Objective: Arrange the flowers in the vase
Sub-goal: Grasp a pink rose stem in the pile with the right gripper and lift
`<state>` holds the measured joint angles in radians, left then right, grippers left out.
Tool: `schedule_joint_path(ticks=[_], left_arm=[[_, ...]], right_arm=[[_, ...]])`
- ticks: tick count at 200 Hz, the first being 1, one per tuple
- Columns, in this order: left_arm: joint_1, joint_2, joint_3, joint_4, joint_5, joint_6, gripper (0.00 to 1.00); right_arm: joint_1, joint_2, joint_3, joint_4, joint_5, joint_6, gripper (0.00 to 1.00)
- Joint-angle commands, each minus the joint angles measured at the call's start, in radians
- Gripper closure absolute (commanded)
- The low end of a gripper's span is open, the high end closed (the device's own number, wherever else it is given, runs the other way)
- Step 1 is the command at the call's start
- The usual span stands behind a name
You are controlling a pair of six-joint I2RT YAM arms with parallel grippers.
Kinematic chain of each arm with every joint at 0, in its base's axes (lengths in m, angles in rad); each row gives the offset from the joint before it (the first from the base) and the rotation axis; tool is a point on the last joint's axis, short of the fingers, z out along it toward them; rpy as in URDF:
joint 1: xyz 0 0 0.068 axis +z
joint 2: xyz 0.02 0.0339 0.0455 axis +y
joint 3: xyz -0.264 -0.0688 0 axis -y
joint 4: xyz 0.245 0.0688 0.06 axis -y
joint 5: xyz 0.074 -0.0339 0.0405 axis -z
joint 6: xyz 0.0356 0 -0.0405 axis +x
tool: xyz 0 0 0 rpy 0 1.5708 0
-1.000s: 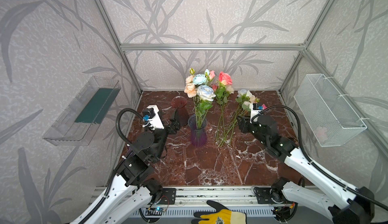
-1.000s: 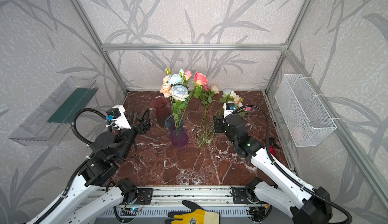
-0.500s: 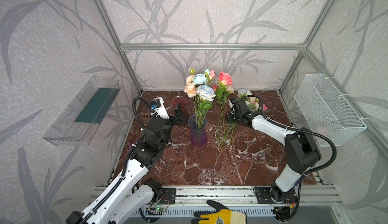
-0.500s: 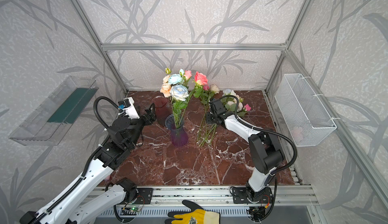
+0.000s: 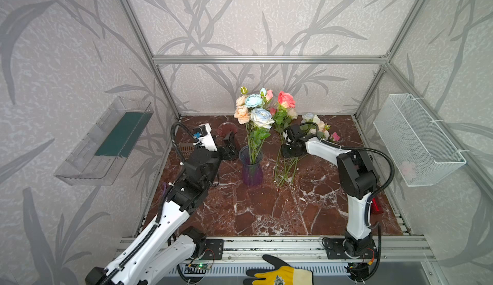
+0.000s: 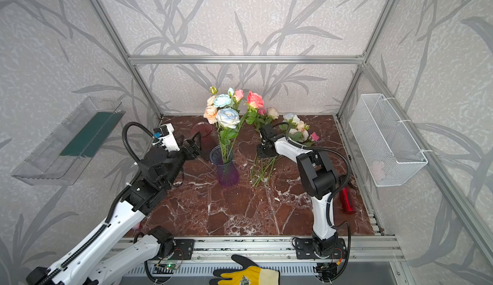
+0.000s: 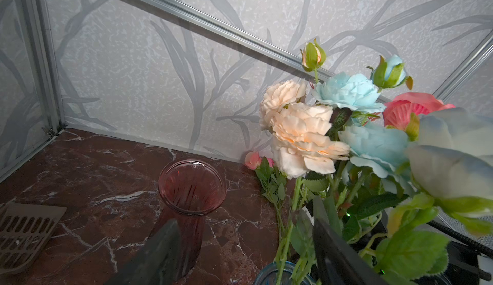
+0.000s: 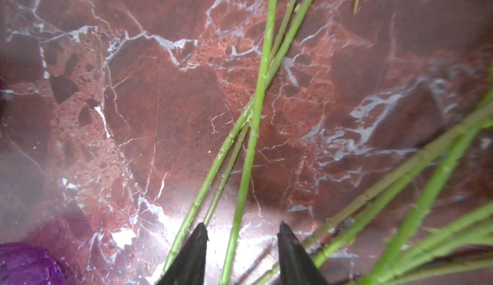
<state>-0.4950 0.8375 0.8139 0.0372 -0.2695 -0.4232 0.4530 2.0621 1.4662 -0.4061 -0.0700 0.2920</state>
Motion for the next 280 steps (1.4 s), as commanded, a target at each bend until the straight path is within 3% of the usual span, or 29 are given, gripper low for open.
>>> schedule_joint_path(ticks=[1, 51, 88, 118, 139, 172, 220, 280], left_arm=[[0.006, -0.006, -0.004, 0.01, 0.014, -0.022, 0.21], [0.013, -0.011, -0.009, 0.022, 0.038, -0.023, 0.21], [0.015, -0.014, -0.01, 0.028, 0.041, -0.022, 0.21], [0.021, -0.009, -0.011, 0.029, 0.049, -0.023, 0.22], [0.023, -0.008, -0.01, 0.029, 0.052, -0.023, 0.22], [0.027, -0.006, -0.011, 0.03, 0.059, -0.028, 0.22], [0.03, -0.003, -0.009, 0.03, 0.067, -0.03, 0.22], [0.053, 0.0, -0.005, 0.042, 0.114, -0.034, 0.22]], right_arm=[[-0.002, 0.035, 0.036, -0.037, -0.033, 0.014, 0.65], [-0.016, 0.036, 0.008, 0.019, -0.054, 0.089, 0.77], [-0.047, 0.004, -0.048, 0.124, -0.149, 0.162, 0.88], [-0.06, -0.014, -0.058, 0.158, -0.173, 0.181, 0.89], [-0.06, 0.002, -0.043, 0.134, -0.161, 0.169, 0.8], [-0.059, 0.038, -0.032, 0.109, -0.165, 0.152, 0.8], [-0.059, -0.001, -0.057, 0.169, -0.206, 0.17, 0.94], [-0.059, -0.14, -0.104, 0.343, -0.243, 0.274, 0.97]])
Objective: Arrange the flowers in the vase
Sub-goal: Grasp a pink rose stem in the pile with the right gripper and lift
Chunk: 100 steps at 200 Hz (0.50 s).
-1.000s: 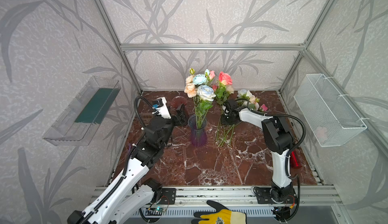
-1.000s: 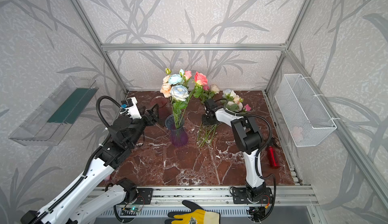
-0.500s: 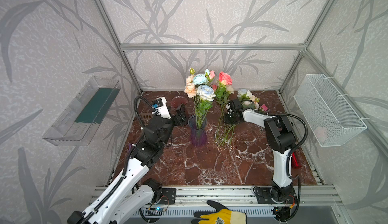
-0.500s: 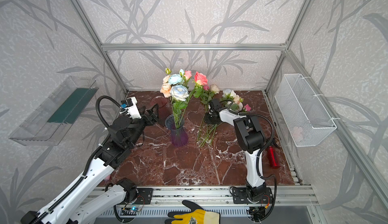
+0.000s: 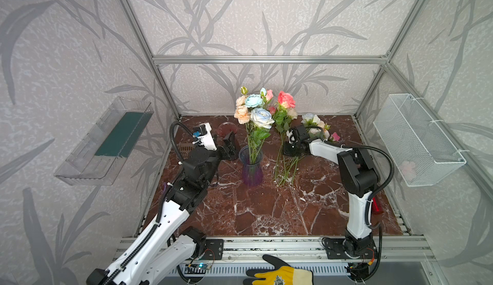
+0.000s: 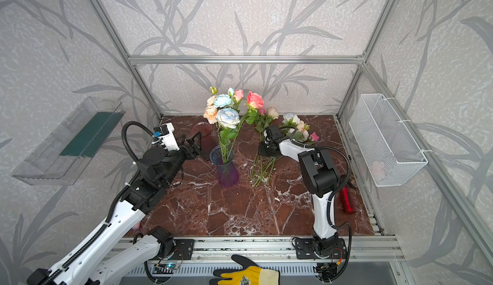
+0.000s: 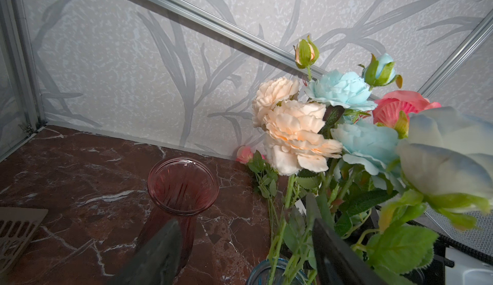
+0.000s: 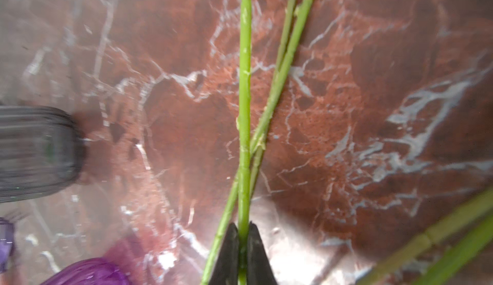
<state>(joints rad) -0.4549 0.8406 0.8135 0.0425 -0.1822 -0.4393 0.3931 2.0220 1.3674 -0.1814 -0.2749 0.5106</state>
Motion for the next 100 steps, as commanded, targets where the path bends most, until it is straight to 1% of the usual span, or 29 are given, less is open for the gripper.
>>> schedule_joint_path(ticks=[1, 33, 53, 67, 71, 100], left_arm=[[0.013, -0.003, -0.004, 0.037, 0.028, -0.018, 0.22], [0.023, -0.008, -0.009, 0.053, 0.057, -0.022, 0.22], [0.025, -0.012, -0.017, 0.082, 0.096, -0.023, 0.22], [0.027, -0.015, -0.022, 0.105, 0.134, -0.023, 0.22], [0.028, -0.015, -0.024, 0.112, 0.147, -0.023, 0.23], [0.027, -0.01, -0.033, 0.171, 0.26, -0.025, 0.24]], right_arm=[[0.001, -0.104, -0.006, 0.123, -0.039, 0.059, 0.97], [0.001, -0.18, -0.033, 0.167, -0.049, 0.101, 0.98], [0.001, -0.25, -0.085, 0.183, -0.036, 0.117, 0.99], [0.001, -0.308, -0.147, 0.198, -0.019, 0.12, 0.99], [0.001, -0.357, -0.173, 0.206, -0.011, 0.119, 0.99], [0.0, -0.552, -0.36, 0.276, 0.054, 0.119, 0.98]])
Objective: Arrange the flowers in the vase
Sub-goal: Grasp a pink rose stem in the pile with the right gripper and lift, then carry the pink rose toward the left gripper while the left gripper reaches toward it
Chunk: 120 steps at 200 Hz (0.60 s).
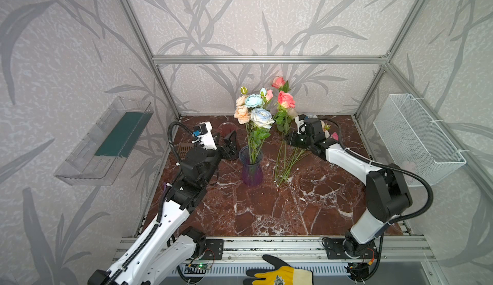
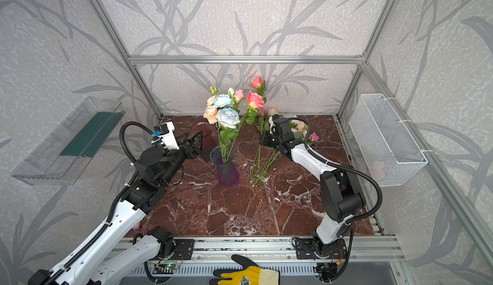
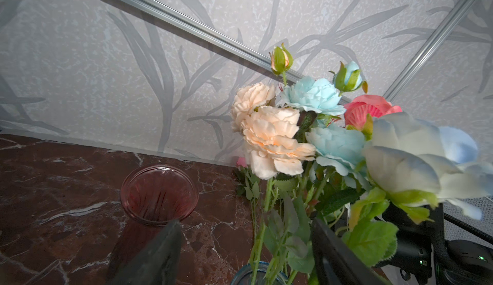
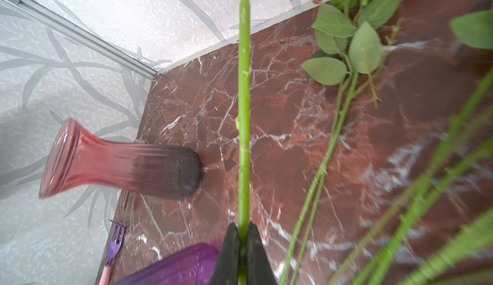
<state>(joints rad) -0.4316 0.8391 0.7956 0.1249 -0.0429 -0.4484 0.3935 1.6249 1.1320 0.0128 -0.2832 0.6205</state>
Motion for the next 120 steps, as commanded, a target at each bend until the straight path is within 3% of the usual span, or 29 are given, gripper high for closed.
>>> schedule_joint_path(ticks=[1, 52, 73, 120], left_arm=[[0.004, -0.007, -0.015, 0.091, 0.125, -0.015, 0.24], [0.002, 0.037, -0.028, 0.25, 0.423, -0.043, 0.26], [0.0, 0.054, -0.013, 0.279, 0.528, -0.047, 0.26], [-0.012, 0.084, 0.024, 0.291, 0.679, -0.053, 0.27]], right_arm=[[0.0, -0.161, -0.132, 0.085, 0.067, 0.024, 0.98], [-0.001, -0.573, -0.427, 0.134, 0.208, 0.023, 0.98], [-0.001, -0.738, -0.515, 0.183, 0.243, -0.033, 0.99], [0.027, -0.953, -0.585, 0.274, 0.198, -0.063, 0.98]])
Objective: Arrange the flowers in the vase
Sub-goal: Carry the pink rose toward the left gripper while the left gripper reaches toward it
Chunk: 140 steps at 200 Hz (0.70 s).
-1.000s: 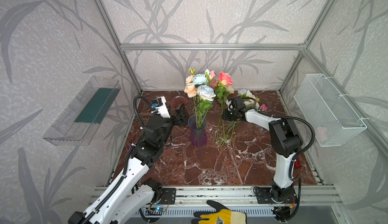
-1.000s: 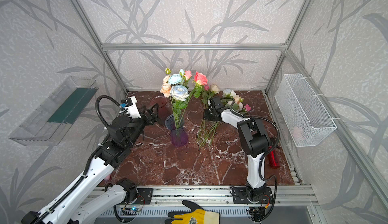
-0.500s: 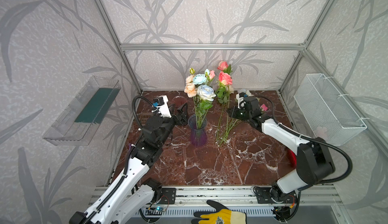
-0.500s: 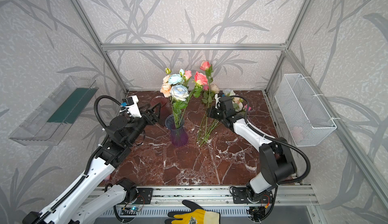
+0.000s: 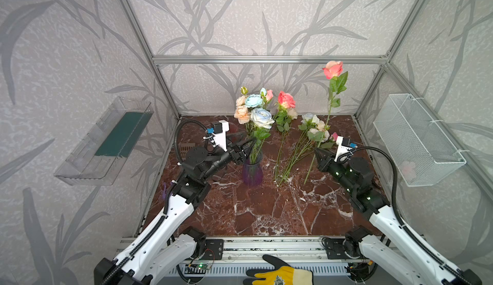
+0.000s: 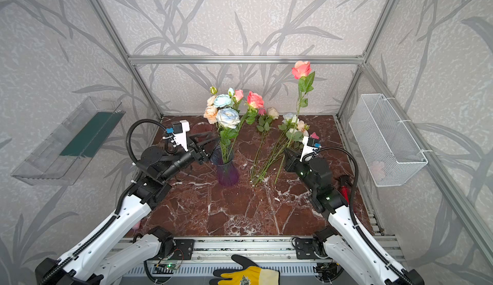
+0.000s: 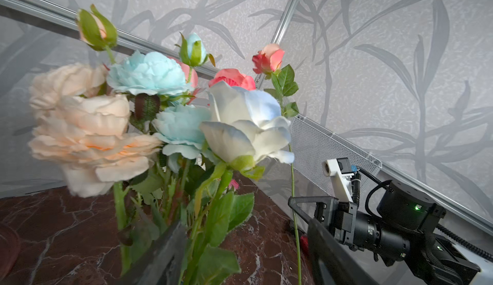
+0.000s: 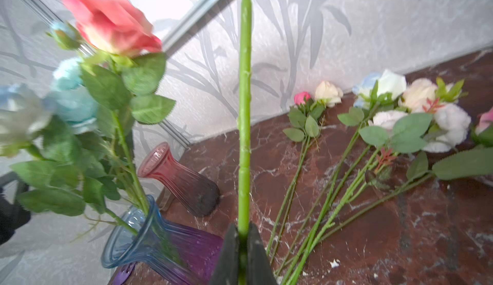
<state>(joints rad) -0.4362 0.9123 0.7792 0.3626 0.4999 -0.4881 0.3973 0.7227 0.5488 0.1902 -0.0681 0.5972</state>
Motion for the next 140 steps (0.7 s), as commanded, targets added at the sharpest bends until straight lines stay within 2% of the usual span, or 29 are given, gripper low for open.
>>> schedule_joint_path(ticks=[1, 27, 64, 79, 106, 140], left_arm=[[-0.008, 0.013, 0.042, 0.053, 0.14, -0.014, 0.27], [-0.016, 0.043, 0.054, 0.073, 0.195, -0.044, 0.27], [-0.036, 0.042, 0.07, 0.072, 0.241, -0.047, 0.28], [-0.041, 0.031, 0.075, 0.068, 0.254, -0.047, 0.28], [-0.045, 0.006, 0.079, 0.05, 0.248, -0.031, 0.28], [-0.045, -0.007, 0.081, 0.038, 0.248, -0.02, 0.32]], right_arm=[[0.025, -0.053, -0.001, 0.098, -0.018, -0.04, 0.98], [0.157, -0.047, 0.033, 0.122, 0.005, -0.101, 0.99], [0.487, 0.047, 0.1, 0.177, 0.152, -0.293, 0.99], [0.574, 0.102, 0.125, 0.207, 0.172, -0.344, 0.99], [0.662, 0.18, 0.154, 0.261, 0.171, -0.368, 0.99], [0.702, 0.24, 0.175, 0.291, 0.153, -0.374, 1.0]])
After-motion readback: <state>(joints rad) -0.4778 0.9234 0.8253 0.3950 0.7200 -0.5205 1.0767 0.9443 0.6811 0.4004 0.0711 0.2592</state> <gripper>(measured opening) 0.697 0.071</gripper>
